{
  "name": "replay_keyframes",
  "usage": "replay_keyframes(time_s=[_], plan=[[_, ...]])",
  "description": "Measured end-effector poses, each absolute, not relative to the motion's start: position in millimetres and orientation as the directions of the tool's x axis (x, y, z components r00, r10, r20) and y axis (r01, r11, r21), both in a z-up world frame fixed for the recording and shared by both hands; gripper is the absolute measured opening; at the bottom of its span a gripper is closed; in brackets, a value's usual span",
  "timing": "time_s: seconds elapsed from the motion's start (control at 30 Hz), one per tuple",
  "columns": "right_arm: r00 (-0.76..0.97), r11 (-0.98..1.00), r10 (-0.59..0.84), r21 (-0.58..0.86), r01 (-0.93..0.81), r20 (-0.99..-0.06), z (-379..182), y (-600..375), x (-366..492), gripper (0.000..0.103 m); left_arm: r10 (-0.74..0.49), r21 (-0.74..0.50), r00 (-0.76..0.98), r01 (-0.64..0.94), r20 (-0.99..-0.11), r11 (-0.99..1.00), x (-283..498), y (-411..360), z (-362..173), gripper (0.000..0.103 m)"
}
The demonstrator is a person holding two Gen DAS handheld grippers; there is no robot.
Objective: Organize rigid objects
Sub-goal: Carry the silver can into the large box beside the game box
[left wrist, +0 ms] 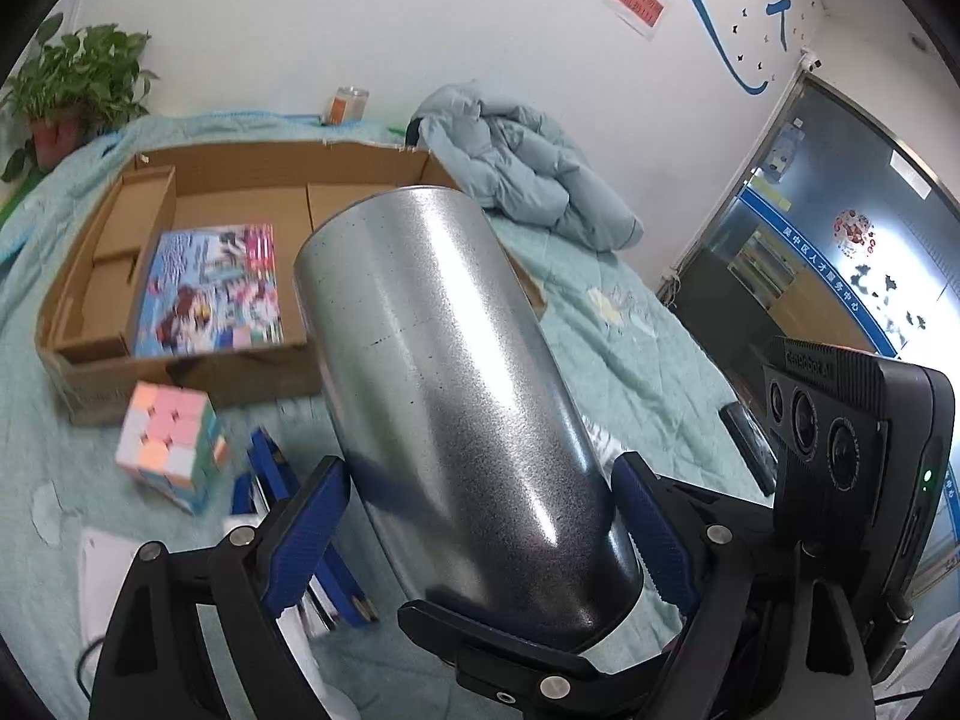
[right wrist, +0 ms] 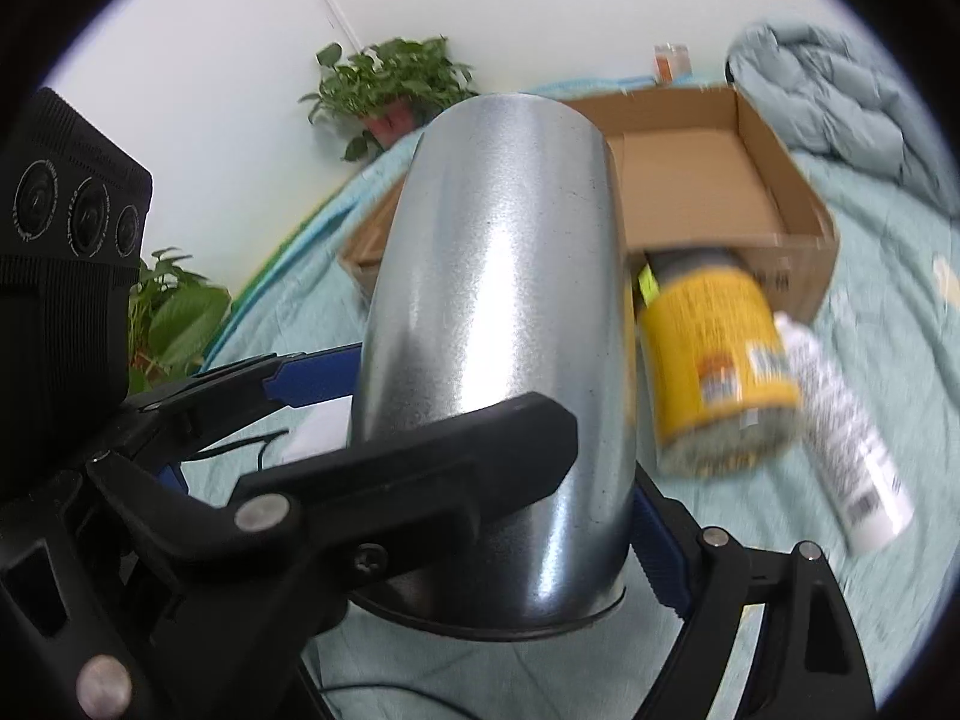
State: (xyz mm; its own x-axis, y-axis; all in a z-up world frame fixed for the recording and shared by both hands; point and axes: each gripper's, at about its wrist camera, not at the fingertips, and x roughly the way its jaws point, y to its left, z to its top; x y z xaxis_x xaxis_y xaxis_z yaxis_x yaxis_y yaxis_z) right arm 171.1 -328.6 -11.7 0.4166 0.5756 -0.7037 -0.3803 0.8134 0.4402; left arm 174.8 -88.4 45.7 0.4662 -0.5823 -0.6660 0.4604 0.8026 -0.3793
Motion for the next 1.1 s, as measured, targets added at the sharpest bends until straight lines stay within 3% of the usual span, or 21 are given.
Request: replay_keyframes(time_s=[0.77, 1.1], plan=[[0.487, 0.807, 0.583, 0.391, -0.443, -0.65, 46.0, -309.9, 257.3, 0.086, -0.572, -0.311, 0.572, 0.494, -0.587, 0.812, 279.3, -73.6, 136.8, 0.087], [0.396, 0.817, 0.564, 0.423, -0.391, -0.724, 33.5, -308.2, 325.2, 0.086, -0.581, -0.357, 0.47, 0.483, -0.665, 0.799, 363.3, -92.1, 113.5, 0.087]])
